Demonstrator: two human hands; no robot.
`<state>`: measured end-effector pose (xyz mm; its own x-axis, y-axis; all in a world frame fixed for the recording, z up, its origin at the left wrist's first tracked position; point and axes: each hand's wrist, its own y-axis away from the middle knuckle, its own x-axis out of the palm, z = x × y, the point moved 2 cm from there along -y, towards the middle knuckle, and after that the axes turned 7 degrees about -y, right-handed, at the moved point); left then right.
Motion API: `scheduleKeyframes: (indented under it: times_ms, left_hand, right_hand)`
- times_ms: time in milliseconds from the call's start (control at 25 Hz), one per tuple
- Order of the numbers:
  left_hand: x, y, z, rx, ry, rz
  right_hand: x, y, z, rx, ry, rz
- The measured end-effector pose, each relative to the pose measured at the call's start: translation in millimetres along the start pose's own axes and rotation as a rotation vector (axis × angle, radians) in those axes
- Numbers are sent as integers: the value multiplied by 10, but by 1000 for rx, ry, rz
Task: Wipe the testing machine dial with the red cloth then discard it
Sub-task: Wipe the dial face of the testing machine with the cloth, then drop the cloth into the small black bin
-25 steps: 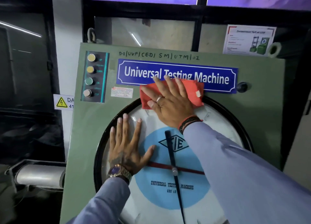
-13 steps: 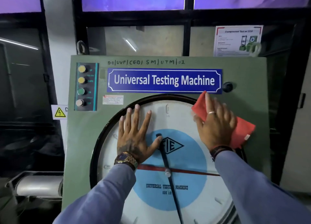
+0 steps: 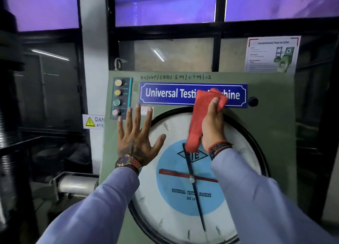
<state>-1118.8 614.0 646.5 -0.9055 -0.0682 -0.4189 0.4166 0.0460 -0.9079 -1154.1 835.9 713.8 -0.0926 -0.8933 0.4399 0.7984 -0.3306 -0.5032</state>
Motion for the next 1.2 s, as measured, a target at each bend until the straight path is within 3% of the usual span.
scheduleKeyframes:
  times_ms: [80,200,520,920,1200]
  left_hand:
    - [-266,83,184,-22,-43,2]
    - [-673,292,588,-67,-146,8]
    - [-2102,1123,2052,-187,-424,64]
    - [-3673,3053,3925,-330,-678,260]
    - [-4106,4418,4737,-460,-745,393]
  right_hand:
    - [131,201,-63,254,-200,-8]
    - [354,546,-216,483,-402,2]
    - [1489,2110,-384,679,-907,187]
    - [2776,4966,-642,1068,-976,430]
    - [3104,6536,-1190,1306,-980,613]
